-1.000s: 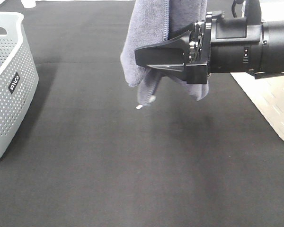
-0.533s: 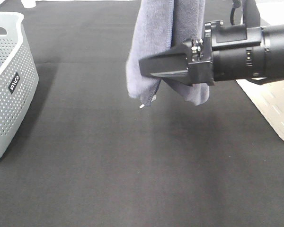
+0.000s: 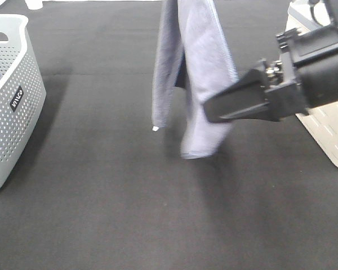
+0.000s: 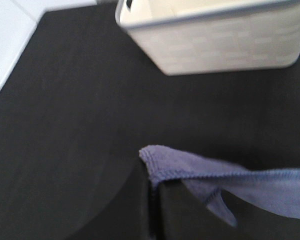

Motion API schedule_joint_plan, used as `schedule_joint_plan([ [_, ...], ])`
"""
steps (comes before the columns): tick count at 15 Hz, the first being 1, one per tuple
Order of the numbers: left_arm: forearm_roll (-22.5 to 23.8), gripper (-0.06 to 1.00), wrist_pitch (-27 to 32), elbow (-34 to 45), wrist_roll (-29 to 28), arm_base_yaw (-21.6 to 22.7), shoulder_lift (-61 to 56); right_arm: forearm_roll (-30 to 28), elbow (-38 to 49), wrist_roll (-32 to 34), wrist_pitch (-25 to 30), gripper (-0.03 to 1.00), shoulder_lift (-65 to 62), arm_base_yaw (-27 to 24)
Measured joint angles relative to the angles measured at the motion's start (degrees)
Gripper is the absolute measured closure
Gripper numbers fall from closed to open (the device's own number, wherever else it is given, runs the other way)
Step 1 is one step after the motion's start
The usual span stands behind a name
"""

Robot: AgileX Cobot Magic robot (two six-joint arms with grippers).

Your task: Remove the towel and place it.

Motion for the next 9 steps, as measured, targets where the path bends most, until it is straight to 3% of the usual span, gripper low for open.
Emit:
schedule_joint_plan([
  [1,3.5,0.94,3.4,0.0,-4.1,0.0,0.0,-12.2,-4.9,9.8,1.7,0.96,-0.3,0.0],
  [2,5.0,0.94,4.8,0.0,-7.2,0.0,0.0,-20.7,-8.8,16.6,3.4,0.96,-0.3,0.0],
  [4,6.3,0.94,6.8,0.0,-14.3,0.0,0.0,-32.9,-15.4,25.0,5.3,0.96,-0.3,0.0],
  [7,10.4,0.94,6.4,0.0,-25.9,0.0,0.3,-39.5,-22.0,26.8,6.2,0.96,1.9,0.0],
  [9,14.5,0.94,5.7,-0.1,-29.2,0.0,1.7,-41.4,-24.5,25.7,6.1,0.96,5.7,0.0],
])
